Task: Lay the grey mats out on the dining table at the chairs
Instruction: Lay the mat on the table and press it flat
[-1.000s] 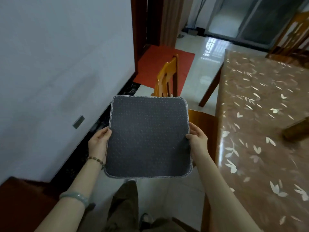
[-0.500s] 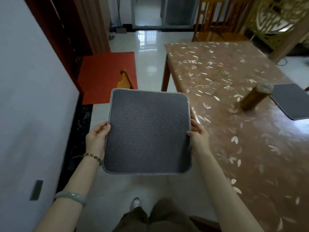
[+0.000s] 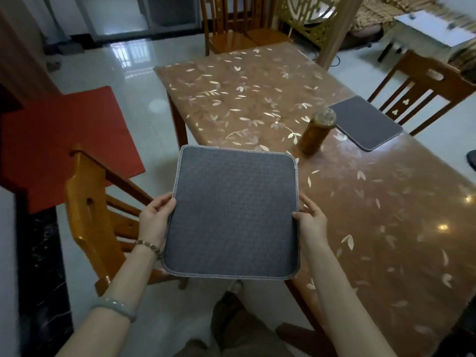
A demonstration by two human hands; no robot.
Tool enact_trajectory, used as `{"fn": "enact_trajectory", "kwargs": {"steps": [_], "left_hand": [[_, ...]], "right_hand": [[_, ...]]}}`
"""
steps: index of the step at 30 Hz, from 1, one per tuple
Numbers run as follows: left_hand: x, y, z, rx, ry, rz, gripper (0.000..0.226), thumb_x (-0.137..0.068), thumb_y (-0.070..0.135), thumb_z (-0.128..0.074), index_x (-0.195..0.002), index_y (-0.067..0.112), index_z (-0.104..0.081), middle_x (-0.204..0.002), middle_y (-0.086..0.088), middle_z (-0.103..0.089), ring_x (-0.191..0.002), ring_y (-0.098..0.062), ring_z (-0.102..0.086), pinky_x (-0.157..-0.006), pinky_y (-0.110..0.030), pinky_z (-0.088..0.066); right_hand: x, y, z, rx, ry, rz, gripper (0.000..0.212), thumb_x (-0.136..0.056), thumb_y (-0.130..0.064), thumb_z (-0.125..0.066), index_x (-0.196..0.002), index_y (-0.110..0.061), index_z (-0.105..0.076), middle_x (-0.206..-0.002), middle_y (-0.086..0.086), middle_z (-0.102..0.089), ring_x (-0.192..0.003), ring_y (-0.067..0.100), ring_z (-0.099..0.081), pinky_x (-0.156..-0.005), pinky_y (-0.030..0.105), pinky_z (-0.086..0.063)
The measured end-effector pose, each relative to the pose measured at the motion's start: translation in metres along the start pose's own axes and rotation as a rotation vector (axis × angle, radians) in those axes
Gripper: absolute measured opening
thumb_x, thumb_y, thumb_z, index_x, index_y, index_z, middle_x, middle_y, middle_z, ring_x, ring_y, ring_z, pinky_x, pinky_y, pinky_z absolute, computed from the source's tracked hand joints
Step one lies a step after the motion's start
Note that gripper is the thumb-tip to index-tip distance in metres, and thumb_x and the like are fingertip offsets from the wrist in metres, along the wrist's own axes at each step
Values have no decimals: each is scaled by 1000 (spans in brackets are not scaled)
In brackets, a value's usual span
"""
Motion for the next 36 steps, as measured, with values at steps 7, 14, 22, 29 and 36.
{"fn": "enact_trajectory", "kwargs": {"steps": [7,14,22,29,36], "left_hand": [[-68,2,-87,-73,-102,26,14,-84,17,-67,-88,28,-75,-104,-4,-72,-103,-21,-65,-90,-37,-52],[-121,1,-149,-234,-166,35,15,-82,23,-70,-84,37,-76,-97,4,-74,-99,-18,-67,-84,-35,-54],[-188,7,-210,-388,-292,62,24,-83,5,-64,-89,27,-71,-108,-2,-67,-101,-20,-61,-92,-39,-49],[-261,1,-280,-602,-500,36,34,-84,1,-64,-117,9,-64,-106,-9,-66,-89,-18,-60,-85,-30,-48],[-302,-29,-335,-799,-701,42,33,-87,1,-60,-118,13,-64,-98,-3,-65,-87,-13,-58,-81,-23,-48]], "right_hand": [[-66,-26,18,-115,64,-36,59,-82,18,-45,-127,-18,-58,-105,-4,-69,-88,16,-71,-73,35,-59],[-107,-33,32,-111,157,-84,58,-83,17,-46,-127,-19,-58,-107,-3,-69,-79,11,-72,-64,30,-60],[-130,-16,27,-181,308,-163,57,-85,17,-47,-127,-20,-56,-96,-4,-68,-73,10,-71,-58,29,-59],[-148,4,12,-198,481,-178,54,-84,14,-50,-125,-21,-55,-107,4,-67,-97,21,-67,-78,37,-57],[-151,38,2,-217,671,-195,50,-82,13,-57,-121,-20,-55,-133,9,-56,-100,13,-62,-93,37,-53]]}}
Point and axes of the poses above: each hand's wrist, its own x-axis away from the middle knuckle, its own z-axis out of the back of the hand, y = z × x, the point moved 10 cm from there along -x, towards the middle knuckle
